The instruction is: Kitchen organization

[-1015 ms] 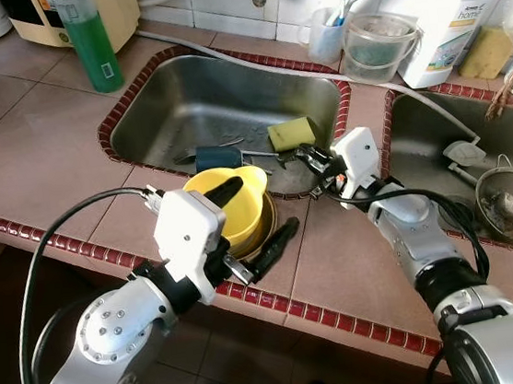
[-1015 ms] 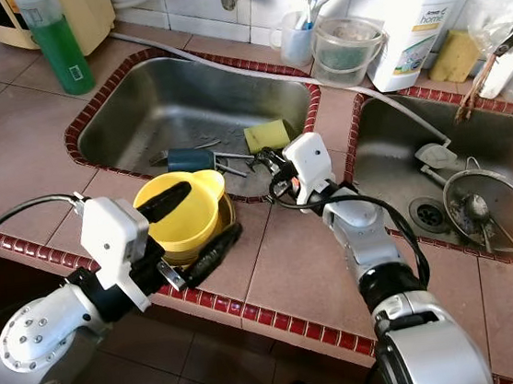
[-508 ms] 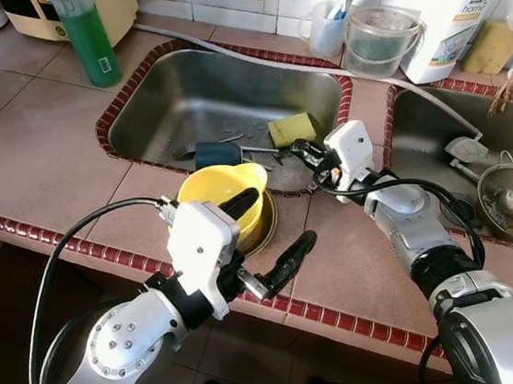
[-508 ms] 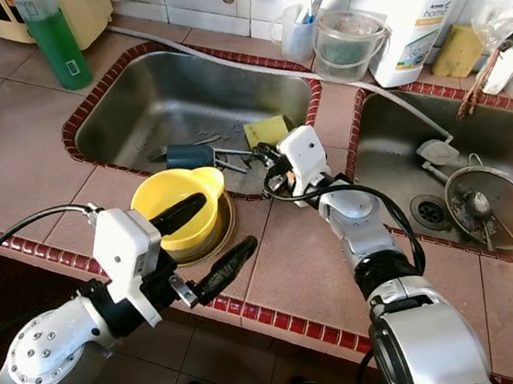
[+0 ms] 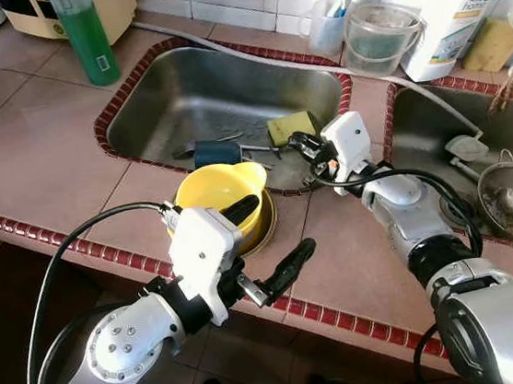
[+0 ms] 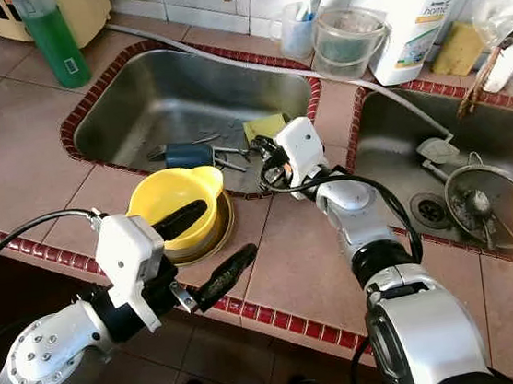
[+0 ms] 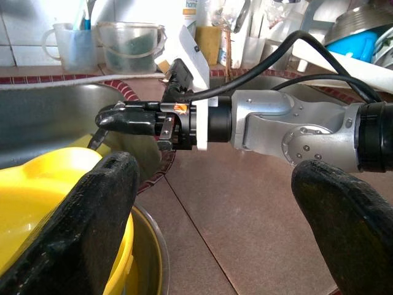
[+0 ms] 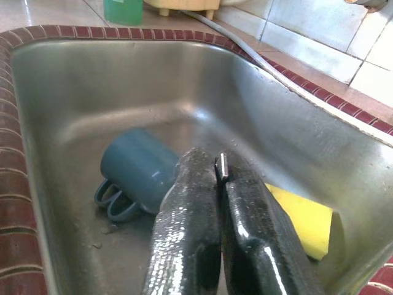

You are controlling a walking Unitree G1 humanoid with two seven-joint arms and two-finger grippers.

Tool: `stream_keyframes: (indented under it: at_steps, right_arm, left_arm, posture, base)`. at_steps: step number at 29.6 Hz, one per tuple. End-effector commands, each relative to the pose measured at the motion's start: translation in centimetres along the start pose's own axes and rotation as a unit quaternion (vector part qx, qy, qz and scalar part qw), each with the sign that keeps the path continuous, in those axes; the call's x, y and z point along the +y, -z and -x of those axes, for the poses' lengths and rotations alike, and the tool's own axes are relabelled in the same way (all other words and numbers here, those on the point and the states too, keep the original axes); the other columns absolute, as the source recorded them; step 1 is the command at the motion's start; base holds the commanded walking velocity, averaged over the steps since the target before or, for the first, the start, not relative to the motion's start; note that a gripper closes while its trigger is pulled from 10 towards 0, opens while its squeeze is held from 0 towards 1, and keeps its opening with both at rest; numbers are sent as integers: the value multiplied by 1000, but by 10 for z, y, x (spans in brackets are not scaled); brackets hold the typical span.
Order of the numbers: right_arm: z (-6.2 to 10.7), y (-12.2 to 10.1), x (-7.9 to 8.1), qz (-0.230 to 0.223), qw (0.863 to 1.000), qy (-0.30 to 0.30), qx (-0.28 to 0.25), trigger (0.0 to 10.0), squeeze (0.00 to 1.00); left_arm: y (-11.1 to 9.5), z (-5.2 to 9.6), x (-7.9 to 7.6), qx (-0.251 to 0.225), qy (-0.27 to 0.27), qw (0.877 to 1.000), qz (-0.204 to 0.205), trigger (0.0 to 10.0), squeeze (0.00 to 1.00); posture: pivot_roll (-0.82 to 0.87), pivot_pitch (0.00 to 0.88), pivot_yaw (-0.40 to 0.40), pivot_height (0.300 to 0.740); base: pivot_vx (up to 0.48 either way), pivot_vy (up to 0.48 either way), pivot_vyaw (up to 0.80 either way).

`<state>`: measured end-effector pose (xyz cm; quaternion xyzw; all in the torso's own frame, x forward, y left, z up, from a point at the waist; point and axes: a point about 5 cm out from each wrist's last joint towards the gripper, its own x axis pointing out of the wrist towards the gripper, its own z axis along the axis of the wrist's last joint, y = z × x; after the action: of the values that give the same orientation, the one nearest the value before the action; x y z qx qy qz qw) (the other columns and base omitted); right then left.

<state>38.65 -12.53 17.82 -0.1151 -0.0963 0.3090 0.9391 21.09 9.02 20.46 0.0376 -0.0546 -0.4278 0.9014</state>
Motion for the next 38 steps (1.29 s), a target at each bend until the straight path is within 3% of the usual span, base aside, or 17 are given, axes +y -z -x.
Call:
stream_keyframes:
  at_steps: [1, 20, 32, 33, 38]
  right_arm:
    - [0, 0, -1, -11, 1000, -2, -2, 10000, 1000]
    - [-1, -3, -2, -15, 1000, -16, -13, 10000, 1000]
    - [2, -14, -15, 6, 999, 10, -33, 10000, 1000]
    - [2, -16, -16, 8, 999, 13, -38, 10000, 0]
    - [4, -22, -20, 6, 998, 19, -60, 10000, 0]
  left_arm:
    - [-3, 1, -6, -6, 10, 1000, -1, 10000, 0]
    - [-5, 0, -3, -13, 5, 1000, -3, 10000, 0]
    - [-5, -4, 11, -20, -20, 999, -18, 10000, 0]
    - [-5, -5, 13, -21, -24, 999, -19, 10000, 0]
    - [-5, -9, 22, -29, -38, 999, -22, 10000, 0]
  posture:
    - [-98, 257, -57, 740]
    - [-94, 230, -68, 740]
    - [-97, 206, -76, 740]
    - [-100, 195, -77, 740]
    - [-107, 168, -80, 740]
  base:
    - [0, 0, 0]
    - [0, 0, 0]
    - [0, 0, 0]
    - [0, 0, 0]
    - [0, 0, 0]
